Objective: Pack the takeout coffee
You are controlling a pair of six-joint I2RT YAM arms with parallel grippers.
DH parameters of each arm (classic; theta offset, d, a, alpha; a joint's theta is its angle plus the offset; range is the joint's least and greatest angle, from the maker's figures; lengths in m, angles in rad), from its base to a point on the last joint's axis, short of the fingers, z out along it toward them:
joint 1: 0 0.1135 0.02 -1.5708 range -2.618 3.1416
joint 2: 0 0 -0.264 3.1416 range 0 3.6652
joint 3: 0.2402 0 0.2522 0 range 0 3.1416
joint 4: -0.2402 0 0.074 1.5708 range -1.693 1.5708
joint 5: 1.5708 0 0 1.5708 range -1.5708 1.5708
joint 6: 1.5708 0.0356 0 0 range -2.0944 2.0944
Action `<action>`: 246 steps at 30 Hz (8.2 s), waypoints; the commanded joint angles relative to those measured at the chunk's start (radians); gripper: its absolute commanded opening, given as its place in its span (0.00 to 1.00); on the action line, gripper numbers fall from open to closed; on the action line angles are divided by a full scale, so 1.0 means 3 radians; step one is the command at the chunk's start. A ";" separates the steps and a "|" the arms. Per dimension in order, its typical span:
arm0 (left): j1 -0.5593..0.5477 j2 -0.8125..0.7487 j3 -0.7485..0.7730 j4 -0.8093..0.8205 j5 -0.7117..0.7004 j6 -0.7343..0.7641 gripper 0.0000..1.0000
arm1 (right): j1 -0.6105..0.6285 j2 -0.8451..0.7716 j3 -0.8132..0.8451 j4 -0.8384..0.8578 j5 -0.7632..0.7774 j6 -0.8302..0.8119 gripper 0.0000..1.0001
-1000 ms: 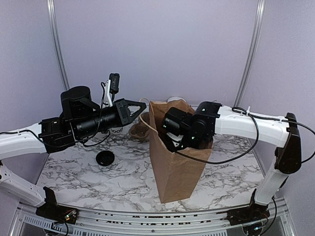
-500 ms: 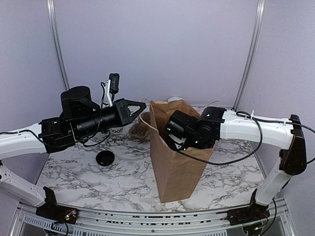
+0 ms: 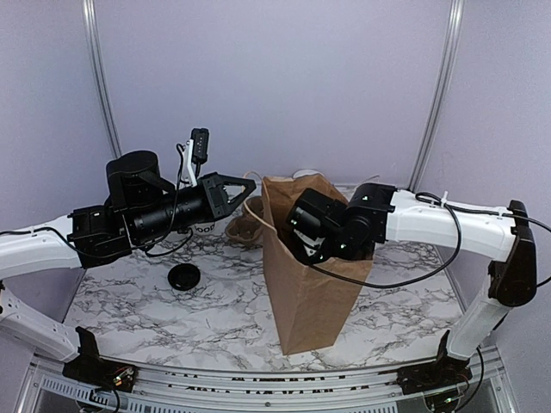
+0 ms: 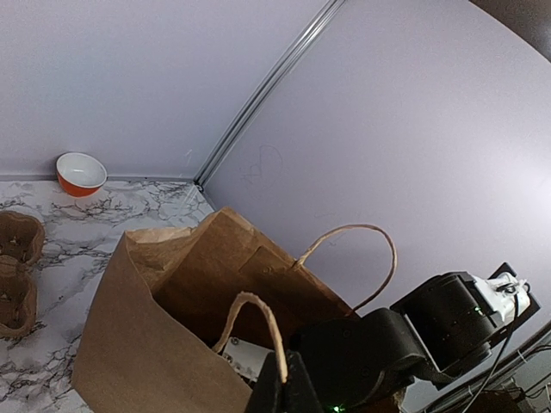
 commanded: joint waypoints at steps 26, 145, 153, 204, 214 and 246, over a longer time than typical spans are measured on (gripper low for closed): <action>-0.0008 -0.0035 0.0006 0.0114 -0.0019 -0.0001 0.00 | 0.0083 0.0083 -0.0116 0.0054 -0.0241 -0.0023 0.52; 0.0300 -0.0444 0.0170 -0.1260 -0.1304 -0.0086 0.99 | -0.1491 -0.1318 0.0213 0.1885 -0.0039 -0.0836 0.95; 0.0872 -0.0423 0.0217 -0.1804 -0.1201 -0.0294 0.99 | -0.1833 -0.1471 -0.0192 0.2028 -0.0386 -0.0753 0.95; 0.2496 0.1022 0.0875 -0.2256 -0.0502 0.0231 0.36 | -0.1869 -0.1902 -0.0706 0.1985 -0.0347 -0.0603 0.95; 0.2748 0.1176 0.0938 -0.2235 -0.0509 0.0293 0.36 | -0.1869 -0.1923 -0.0712 0.1959 -0.0336 -0.0612 0.95; 0.2958 0.1249 0.1193 -0.2183 0.0008 0.0544 0.29 | -0.1870 -0.1888 -0.0758 0.1969 -0.0408 -0.0571 0.95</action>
